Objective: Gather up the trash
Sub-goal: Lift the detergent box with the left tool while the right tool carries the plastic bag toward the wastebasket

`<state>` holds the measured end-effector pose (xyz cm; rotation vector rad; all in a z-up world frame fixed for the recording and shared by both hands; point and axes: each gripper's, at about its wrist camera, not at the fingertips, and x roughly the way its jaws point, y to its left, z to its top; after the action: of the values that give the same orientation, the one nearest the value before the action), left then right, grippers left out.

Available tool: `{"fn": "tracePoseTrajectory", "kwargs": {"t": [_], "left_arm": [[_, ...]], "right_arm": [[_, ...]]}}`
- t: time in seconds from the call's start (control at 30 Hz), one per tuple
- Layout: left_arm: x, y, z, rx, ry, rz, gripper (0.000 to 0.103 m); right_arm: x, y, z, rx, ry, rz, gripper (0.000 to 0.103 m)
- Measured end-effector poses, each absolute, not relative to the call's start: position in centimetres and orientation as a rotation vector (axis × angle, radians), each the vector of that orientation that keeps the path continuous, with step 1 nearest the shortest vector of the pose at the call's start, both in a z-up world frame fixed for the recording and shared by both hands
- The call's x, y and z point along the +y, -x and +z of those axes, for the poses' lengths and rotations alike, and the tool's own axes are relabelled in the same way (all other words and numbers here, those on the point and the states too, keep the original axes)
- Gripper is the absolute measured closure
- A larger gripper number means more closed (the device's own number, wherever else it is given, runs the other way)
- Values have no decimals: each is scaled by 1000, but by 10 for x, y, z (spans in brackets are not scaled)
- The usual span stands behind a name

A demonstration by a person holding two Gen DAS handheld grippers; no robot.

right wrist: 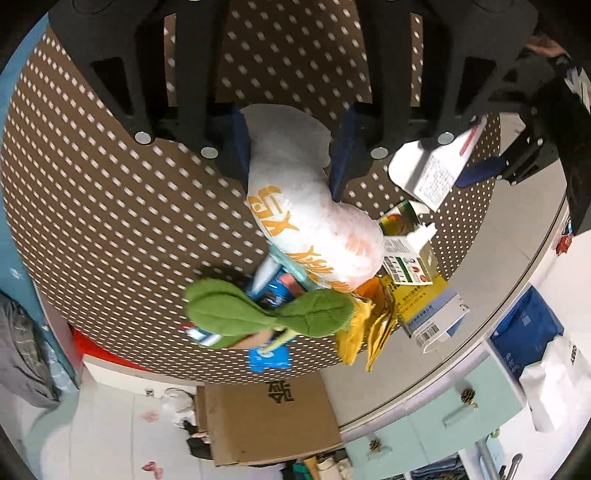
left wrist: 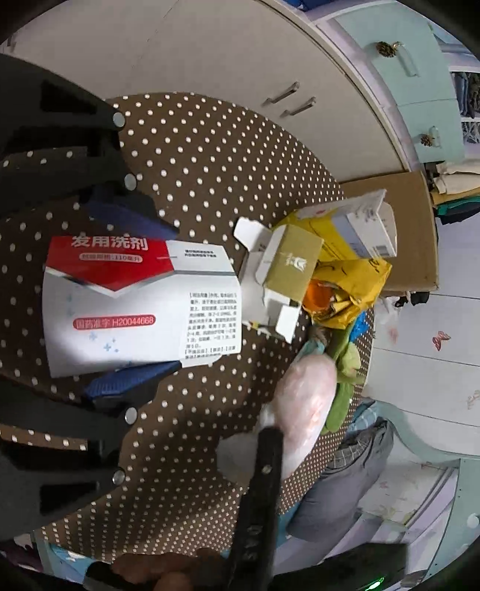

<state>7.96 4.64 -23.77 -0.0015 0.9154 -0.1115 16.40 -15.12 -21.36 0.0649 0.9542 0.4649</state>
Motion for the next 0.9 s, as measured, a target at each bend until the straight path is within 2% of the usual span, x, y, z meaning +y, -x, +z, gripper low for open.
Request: {"fn": "tracePoseTrajectory", "kwargs": {"t": [0.07, 0.1, 0.43, 0.53, 0.67, 0.73, 0.77, 0.8, 0.83, 0.87, 0.9], "left_arm": [[40, -77, -229, 882, -42, -130, 55], [38, -75, -227, 881, -43, -144, 56], [33, -71, -219, 890, 74, -220, 61], [24, -72, -216, 887, 86, -246, 63], [10, -75, -208, 859, 84, -273, 72], [2, -81, -207, 863, 65, -279, 72], [-4, -83, -208, 868, 34, -278, 69], [-6, -85, -210, 876, 20, -268, 61], [-7, -87, -211, 886, 12, -256, 48], [-9, -88, -216, 899, -9, -238, 21], [-11, -87, -219, 897, -32, -216, 14]], "right_arm": [[-160, -157, -212, 953, -81, 453, 65], [-164, -154, -211, 952, -94, 450, 65], [-198, -126, -192, 913, -185, 461, 65], [-209, -117, -185, 891, -210, 445, 65], [-229, -115, -174, 854, -246, 420, 65], [-237, -116, -173, 853, -249, 400, 65], [-240, -117, -175, 855, -253, 396, 65], [-243, -117, -176, 859, -259, 391, 65], [-245, -117, -178, 865, -263, 386, 65], [-247, -117, -181, 869, -264, 384, 64], [-248, -116, -183, 873, -266, 383, 64]]}}
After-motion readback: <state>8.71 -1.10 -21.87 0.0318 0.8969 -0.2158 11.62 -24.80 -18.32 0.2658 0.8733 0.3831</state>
